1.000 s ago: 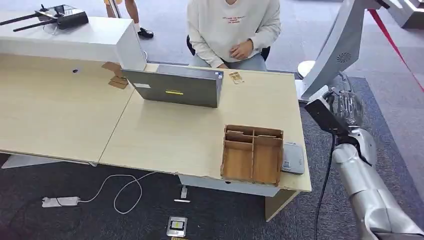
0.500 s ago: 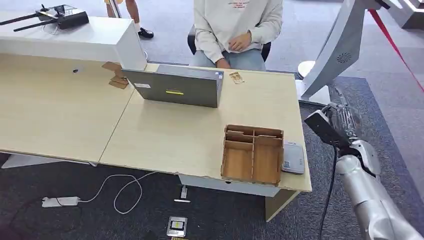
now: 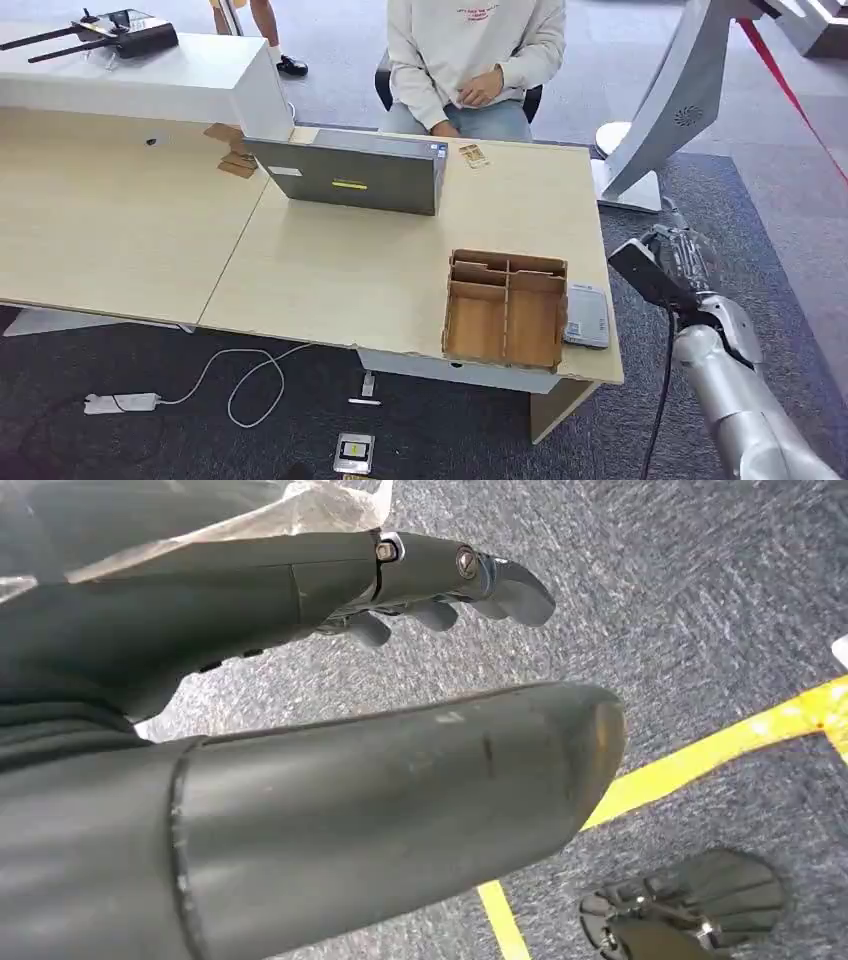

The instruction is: Pass the card to the sensor for recognition and then transmit it.

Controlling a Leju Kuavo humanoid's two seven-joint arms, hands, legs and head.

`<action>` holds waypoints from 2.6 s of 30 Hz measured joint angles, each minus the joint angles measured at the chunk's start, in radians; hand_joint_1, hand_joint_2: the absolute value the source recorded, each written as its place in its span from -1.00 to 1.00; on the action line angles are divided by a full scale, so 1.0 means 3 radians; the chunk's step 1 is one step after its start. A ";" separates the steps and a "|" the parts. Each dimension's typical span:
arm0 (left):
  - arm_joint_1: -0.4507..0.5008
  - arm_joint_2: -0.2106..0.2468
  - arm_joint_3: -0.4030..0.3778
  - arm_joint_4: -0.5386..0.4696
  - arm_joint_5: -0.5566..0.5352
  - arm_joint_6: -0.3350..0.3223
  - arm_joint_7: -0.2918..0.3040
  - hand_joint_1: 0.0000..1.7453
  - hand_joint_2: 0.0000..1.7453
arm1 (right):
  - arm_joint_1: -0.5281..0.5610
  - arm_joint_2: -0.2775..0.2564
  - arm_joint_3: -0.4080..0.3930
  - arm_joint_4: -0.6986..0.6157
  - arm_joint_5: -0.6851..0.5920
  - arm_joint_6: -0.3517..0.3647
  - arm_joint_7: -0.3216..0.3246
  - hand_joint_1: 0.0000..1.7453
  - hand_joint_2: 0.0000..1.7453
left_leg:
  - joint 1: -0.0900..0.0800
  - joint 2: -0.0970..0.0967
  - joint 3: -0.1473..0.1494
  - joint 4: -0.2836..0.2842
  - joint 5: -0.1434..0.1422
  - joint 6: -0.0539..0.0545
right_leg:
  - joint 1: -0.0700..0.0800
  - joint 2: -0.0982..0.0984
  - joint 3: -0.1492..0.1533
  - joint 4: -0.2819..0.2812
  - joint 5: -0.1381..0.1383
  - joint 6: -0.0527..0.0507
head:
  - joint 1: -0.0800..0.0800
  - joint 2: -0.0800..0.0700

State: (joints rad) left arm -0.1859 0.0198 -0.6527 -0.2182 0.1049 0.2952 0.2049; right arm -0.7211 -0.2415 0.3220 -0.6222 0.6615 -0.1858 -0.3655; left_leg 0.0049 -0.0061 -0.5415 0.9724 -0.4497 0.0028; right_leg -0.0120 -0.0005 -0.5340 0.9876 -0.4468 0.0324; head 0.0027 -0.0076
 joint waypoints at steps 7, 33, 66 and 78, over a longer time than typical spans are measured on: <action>-0.0025 0.0013 0.0025 0.0000 0.0057 -0.0048 0.0084 -1.00 -1.00 | 0.0183 -0.0031 0.0043 -0.0018 -0.0074 0.0182 0.0048 1.00 1.00 | 0.0000 0.0000 0.0000 0.0000 0.0000 0.0000 | 0.0000 0.0000 0.0000 0.0000 0.0000 0.0000 | -0.0001 0.0000; -0.0070 0.0010 0.0039 0.0000 0.0183 -0.0039 0.0347 -1.00 -1.00 | 0.0344 0.0079 0.0298 -0.0151 -0.0160 0.0407 0.0136 1.00 1.00 | 0.0000 0.0000 0.0000 -0.0001 0.0000 0.0000 | 0.0000 0.0000 0.0001 0.0000 0.0000 0.0000 | -0.0001 0.0000; -0.0093 0.0010 0.0020 0.0000 0.0192 -0.0067 0.0390 -1.00 -1.00 | 0.0151 0.0122 0.0335 -0.0512 -0.0587 -0.0380 0.0407 1.00 1.00 | 0.0000 0.0000 -0.0001 0.0000 0.0001 -0.0001 | 0.0000 0.0000 -0.0001 0.0001 0.0001 0.0000 | -0.0001 0.0000; -0.0185 -0.0004 -0.0116 -0.0001 0.0081 -0.0079 0.0361 -1.00 -1.00 | -0.0184 0.0210 0.0206 -0.1096 -0.0898 -0.0365 0.0501 1.00 1.00 | -0.0001 0.0003 -0.0001 0.0000 0.0002 -0.0001 | 0.0000 0.0001 -0.0001 0.0002 0.0002 -0.0001 | 0.0000 0.0000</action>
State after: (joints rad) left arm -0.2414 0.0187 -0.6875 -0.2186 0.1293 0.2716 0.3132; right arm -0.7763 -0.1785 0.3838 -0.9510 0.3922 -0.2952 -0.2152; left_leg 0.0047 -0.0053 -0.5419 0.9723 -0.4492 0.0026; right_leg -0.0120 -0.0001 -0.5344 0.9881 -0.4462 0.0323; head 0.0027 -0.0076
